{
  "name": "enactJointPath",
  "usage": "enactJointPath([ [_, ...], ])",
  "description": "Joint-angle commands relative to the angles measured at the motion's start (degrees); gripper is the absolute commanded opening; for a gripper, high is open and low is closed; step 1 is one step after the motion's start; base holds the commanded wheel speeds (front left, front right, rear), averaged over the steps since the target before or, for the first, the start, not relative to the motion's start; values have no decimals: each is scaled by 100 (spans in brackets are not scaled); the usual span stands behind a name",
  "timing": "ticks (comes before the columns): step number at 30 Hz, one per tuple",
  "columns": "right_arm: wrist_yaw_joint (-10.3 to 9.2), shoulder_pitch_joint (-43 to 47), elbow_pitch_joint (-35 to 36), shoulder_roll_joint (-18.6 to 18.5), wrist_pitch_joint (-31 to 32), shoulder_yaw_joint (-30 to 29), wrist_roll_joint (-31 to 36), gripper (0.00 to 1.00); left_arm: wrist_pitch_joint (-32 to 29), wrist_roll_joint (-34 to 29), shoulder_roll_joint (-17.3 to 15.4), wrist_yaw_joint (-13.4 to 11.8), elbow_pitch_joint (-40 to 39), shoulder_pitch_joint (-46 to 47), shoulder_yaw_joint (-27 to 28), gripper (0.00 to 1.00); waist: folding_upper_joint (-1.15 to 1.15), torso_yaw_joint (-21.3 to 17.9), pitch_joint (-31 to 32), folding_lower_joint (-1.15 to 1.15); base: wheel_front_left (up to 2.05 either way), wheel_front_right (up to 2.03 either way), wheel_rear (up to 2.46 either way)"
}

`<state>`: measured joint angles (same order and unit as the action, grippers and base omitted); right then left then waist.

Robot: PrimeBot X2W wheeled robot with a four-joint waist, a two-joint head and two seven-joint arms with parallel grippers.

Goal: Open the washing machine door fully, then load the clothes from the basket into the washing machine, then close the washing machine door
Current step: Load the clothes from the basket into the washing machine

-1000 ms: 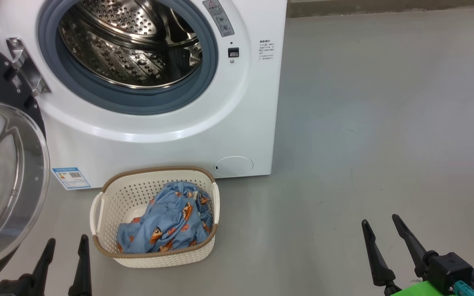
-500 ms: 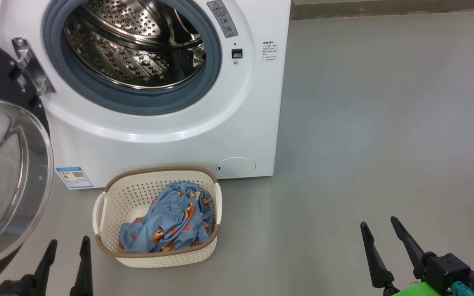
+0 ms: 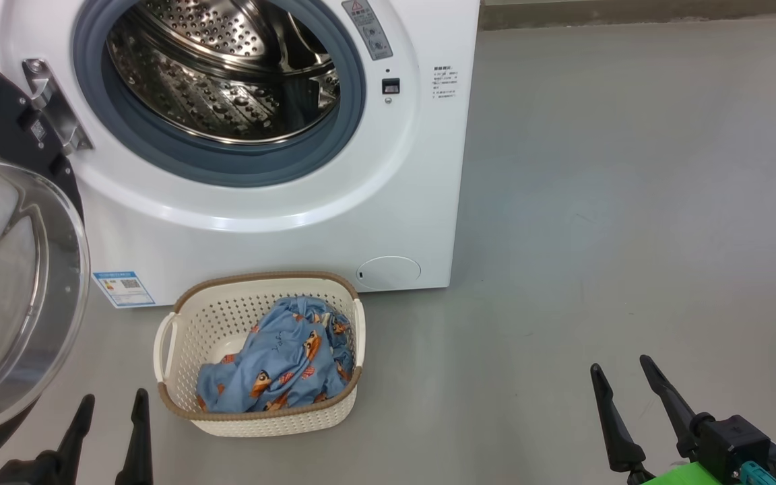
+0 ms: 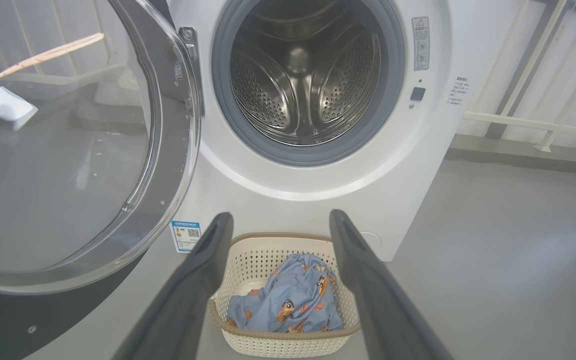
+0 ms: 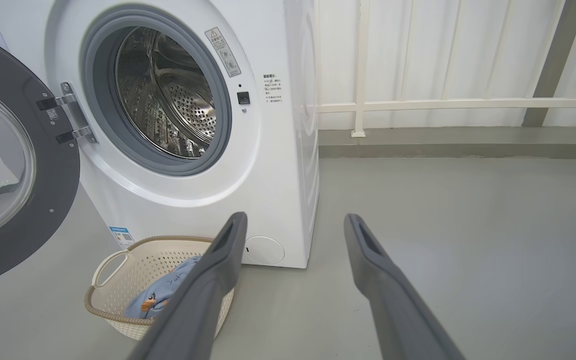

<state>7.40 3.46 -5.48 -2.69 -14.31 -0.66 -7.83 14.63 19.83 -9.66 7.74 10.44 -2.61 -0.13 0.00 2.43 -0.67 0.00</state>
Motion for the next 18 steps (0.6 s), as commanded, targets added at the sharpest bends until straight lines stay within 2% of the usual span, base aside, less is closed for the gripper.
enactJointPath([
  [1,9,-145,115,-19,-69,138,-48,100,37,-48,-94,-25,-98,141,198,100,0,2,6,0,3,-3,0],
  [9,9,-147,138,-19,-69,125,-83,100,37,-45,-85,-25,-72,156,246,100,0,13,-36,0,65,-65,0],
  [18,9,-158,148,-19,-69,128,-103,100,37,-25,-79,-25,-112,197,344,100,0,35,-124,0,178,-178,0],
])
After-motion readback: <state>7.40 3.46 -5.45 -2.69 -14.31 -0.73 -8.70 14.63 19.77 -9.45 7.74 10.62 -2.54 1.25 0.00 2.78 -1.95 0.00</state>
